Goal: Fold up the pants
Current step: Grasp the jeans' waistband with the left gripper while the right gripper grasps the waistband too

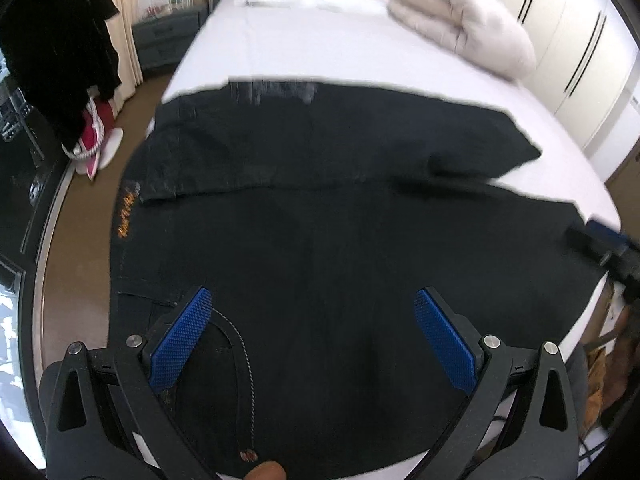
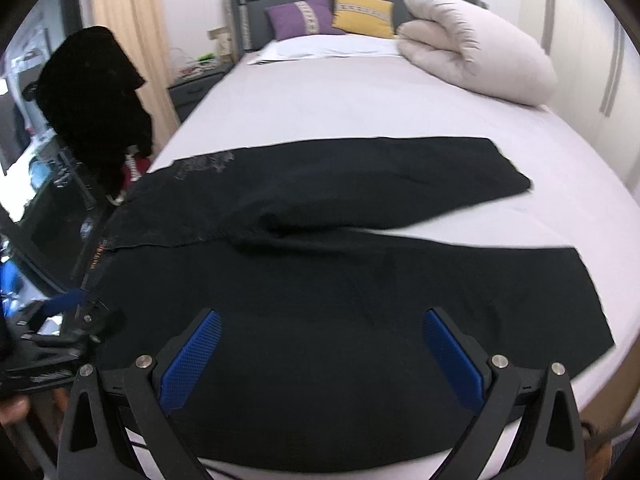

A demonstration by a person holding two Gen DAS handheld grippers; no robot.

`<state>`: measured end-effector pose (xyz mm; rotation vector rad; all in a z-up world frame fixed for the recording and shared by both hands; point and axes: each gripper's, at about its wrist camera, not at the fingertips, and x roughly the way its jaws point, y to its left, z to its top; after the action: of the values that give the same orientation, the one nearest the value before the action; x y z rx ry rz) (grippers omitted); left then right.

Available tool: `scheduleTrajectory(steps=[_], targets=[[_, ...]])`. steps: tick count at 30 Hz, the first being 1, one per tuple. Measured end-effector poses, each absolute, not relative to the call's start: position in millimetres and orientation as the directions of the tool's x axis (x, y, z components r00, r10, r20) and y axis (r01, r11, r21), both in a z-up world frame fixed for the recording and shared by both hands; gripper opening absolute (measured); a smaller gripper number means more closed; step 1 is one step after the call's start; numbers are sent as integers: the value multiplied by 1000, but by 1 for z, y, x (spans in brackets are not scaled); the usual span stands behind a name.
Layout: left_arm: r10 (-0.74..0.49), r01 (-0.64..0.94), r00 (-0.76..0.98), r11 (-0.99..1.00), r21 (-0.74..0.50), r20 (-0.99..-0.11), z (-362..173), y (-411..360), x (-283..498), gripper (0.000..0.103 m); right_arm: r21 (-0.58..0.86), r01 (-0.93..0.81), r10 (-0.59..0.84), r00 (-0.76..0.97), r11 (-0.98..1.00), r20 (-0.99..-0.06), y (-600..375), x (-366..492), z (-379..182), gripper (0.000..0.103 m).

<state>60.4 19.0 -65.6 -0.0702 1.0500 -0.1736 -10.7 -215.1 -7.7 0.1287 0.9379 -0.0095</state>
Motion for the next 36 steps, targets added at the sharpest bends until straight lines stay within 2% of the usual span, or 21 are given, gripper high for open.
scheduleTrajectory(steps=[2, 4, 8, 10, 13, 18, 21, 23, 25, 26, 27, 28, 29, 30, 32, 36], targets=[[-193, 100, 455, 981, -165, -869, -75, 24, 74, 103, 143, 43, 90, 587, 989, -804, -225, 3, -10, 100], [-247, 116, 504, 969, -219, -828, -69, 34, 90, 103, 156, 26, 112, 579, 987, -807, -234, 16, -13, 95], [-237, 230, 567, 965, -125, -789, -48, 45, 160, 103, 170, -20, 152, 562, 985, -813, -250, 39, -21, 88], [-207, 304, 588, 952, -24, -782, -42, 48, 208, 103, 182, -53, 181, 548, 982, -817, -256, 49, -25, 84], [-173, 381, 549, 923, 60, -817, -51, 58, 290, 103, 189, -113, 220, 534, 975, -816, -262, 65, -31, 82], [-276, 423, 374, 900, -102, -885, -88, 86, 373, 102, 166, -207, 252, 518, 964, -817, -260, 82, -41, 82], [-282, 450, 276, 883, -135, -919, -118, 94, 396, 98, 168, -257, 275, 476, 952, -835, -259, 96, -51, 79], [-285, 471, 213, 868, -158, -935, -136, 94, 403, 88, 165, -273, 279, 459, 948, -844, -258, 106, -56, 77], [-270, 507, 206, 852, -133, -941, -144, 91, 404, 84, 162, -288, 282, 447, 944, -849, -256, 116, -59, 74], [-271, 513, 202, 848, -134, -941, -145, 91, 405, 74, 159, -296, 283, 443, 942, -851, -255, 122, -59, 70], [-280, 511, 195, 847, -146, -940, -145, 93, 406, 59, 155, -307, 284, 439, 939, -853, -253, 127, -59, 69], [-280, 504, 197, 851, -148, -940, -143, 95, 408, 53, 148, -319, 284, 437, 936, -854, -250, 132, -58, 68], [-278, 497, 200, 855, -148, -940, -142, 98, 412, 33, 142, -332, 285, 435, 933, -854, -248, 137, -57, 67], [-277, 492, 202, 858, -147, -939, -140, 99, 411, 18, 134, -352, 289, 436, 927, -852, -244, 142, -56, 66], [-281, 493, 211, 858, -147, -936, -138, 103, 409, 11, 116, -389, 295, 439, 914, -849, -237, 153, -52, 64], [-281, 498, 302, 861, -100, -911, -130, 102, 384, 7, 74, -453, 298, 447, 888, -843, -222, 185, -37, 63]])
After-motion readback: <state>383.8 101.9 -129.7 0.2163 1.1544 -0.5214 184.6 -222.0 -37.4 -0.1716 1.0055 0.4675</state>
